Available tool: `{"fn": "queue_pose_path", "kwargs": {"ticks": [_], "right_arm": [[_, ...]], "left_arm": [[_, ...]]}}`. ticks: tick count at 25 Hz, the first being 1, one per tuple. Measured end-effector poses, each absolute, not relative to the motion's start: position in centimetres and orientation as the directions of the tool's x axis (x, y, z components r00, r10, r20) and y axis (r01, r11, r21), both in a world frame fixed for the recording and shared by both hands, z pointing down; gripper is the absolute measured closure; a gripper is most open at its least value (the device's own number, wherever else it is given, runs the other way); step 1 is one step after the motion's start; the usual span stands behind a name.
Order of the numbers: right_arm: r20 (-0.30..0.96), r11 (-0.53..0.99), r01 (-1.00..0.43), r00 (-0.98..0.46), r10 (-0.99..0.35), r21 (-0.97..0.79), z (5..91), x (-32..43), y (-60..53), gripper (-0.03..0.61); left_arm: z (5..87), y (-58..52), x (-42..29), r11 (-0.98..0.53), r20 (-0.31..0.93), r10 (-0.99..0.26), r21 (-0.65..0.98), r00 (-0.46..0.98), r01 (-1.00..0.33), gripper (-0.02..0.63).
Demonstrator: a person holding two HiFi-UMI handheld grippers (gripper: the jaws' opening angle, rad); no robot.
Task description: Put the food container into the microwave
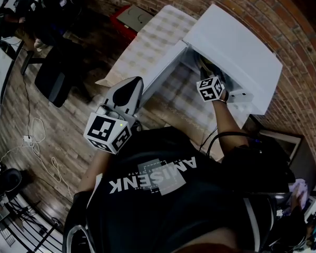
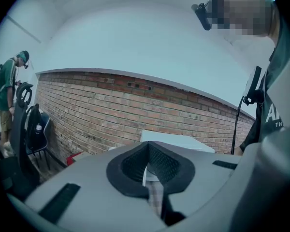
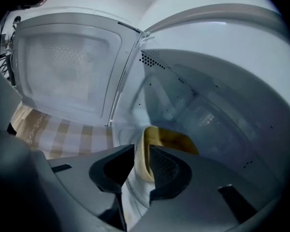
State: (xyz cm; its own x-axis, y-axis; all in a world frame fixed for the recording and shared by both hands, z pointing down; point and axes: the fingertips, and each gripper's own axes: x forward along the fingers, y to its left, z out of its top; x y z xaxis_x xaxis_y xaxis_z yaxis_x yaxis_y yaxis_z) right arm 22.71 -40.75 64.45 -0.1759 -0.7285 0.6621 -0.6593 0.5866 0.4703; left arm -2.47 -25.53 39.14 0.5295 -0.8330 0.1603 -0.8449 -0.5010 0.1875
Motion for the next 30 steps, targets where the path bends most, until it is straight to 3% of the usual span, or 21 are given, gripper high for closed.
{"fn": "queue_pose_path", "kwargs": {"ticks": [12, 14, 17, 30], "right_arm": [[0.583, 0.524, -0.773, -0.254, -0.772, 0.357, 58.0, 19.6, -35.9, 0.453], [0.542, 0.499, -0.801, -0.271, -0.796, 0.331, 56.4, 19.3, -34.9, 0.491], [0.508, 0.48, -0.831, -0.295, -0.81, 0.282, 54.3, 18.7, -33.4, 0.5], [0.331, 0.346, -0.909, -0.26, -0.907, 0.233, 43.6, 19.5, -26.8, 0.522]], "left_arm": [[38.1, -25.6, -3.0, -0.592, 0.113, -0.778, 0.196, 0.618, -0.782, 0.603], [38.0, -25.4, -2.9, -0.609, 0.106, -0.765, 0.199, 0.635, -0.767, 0.603], [38.0, -25.2, -2.8, -0.636, 0.1, -0.743, 0.203, 0.662, -0.745, 0.603], [36.7, -24.9, -2.5, -0.73, 0.057, -0.655, 0.211, 0.754, -0.65, 0.603]]}}
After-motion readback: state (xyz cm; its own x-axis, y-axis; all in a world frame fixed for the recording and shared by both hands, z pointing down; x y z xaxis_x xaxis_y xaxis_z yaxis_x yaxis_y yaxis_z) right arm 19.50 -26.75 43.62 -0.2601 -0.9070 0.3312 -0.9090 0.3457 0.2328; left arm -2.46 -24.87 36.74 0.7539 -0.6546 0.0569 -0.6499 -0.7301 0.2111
